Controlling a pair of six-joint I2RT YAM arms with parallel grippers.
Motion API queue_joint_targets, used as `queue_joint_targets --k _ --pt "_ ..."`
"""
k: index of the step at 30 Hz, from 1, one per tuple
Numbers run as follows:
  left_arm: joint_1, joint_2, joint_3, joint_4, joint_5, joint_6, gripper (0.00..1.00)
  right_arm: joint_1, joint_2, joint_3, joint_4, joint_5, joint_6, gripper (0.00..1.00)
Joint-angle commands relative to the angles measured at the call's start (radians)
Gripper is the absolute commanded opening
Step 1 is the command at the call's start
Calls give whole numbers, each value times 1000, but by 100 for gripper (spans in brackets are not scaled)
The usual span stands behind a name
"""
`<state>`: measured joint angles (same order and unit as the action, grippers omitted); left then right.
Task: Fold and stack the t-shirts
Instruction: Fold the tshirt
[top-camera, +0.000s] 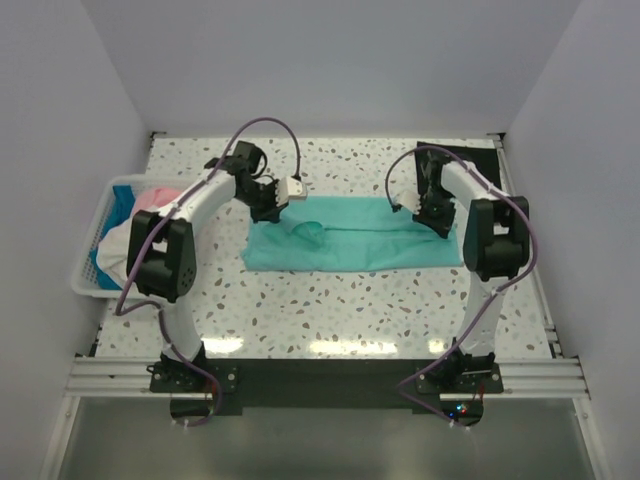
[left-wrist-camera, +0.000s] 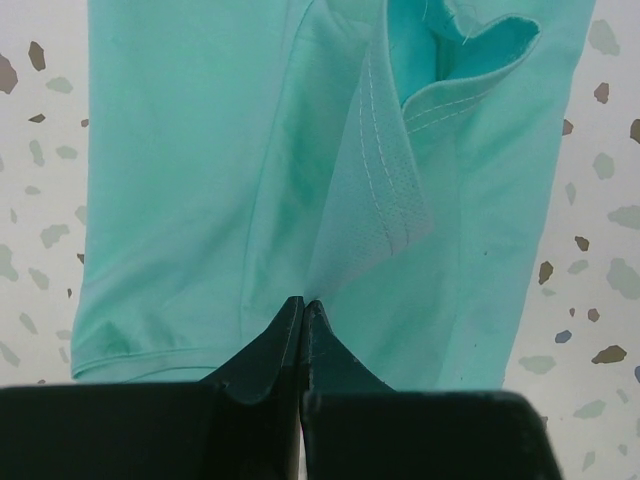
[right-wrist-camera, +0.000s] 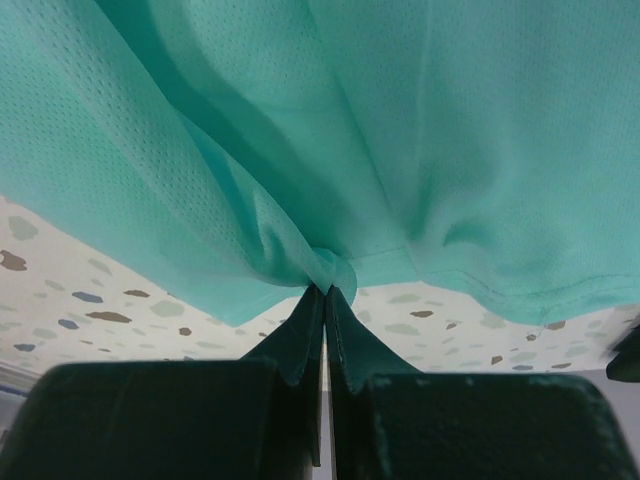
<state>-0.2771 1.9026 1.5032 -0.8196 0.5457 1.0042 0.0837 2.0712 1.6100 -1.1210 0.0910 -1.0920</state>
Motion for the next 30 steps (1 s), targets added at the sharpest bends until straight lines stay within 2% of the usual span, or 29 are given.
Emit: queue_joint_targets --k 1,16,17,18,21,23,24,25,26,28,29,30 --pt "16 10 35 40 17 -13 0 -6 18 57 -33 19 -26 0" --pt "29 78 69 63 -1 -35 0 -6 72 94 -31 49 -10 0" --pt "35 88 71 75 -7 -53 0 -7 72 91 -31 52 -5 5" --pt "44 93 74 91 -16 -77 0 -7 70 91 -31 55 1 19" --pt "94 107 92 218 -78 -254 1 -13 58 102 -20 61 32 35" --pt "137 107 114 270 -79 -375 11 -22 55 151 -43 37 78 44" --pt "147 104 120 277 -72 -422 15 -24 55 174 -62 24 116 53" --pt "157 96 123 270 -60 -432 22 -30 55 215 -101 10 133 55" --pt "159 72 114 261 -21 -434 35 -32 46 228 -121 -6 147 55" --pt "156 12 83 246 26 -417 53 -36 26 232 -148 -40 182 56" --pt "154 -11 39 258 26 -424 57 -36 6 229 -146 -46 191 56" --pt "154 -32 13 292 23 -449 57 -36 -2 225 -151 -60 210 56"
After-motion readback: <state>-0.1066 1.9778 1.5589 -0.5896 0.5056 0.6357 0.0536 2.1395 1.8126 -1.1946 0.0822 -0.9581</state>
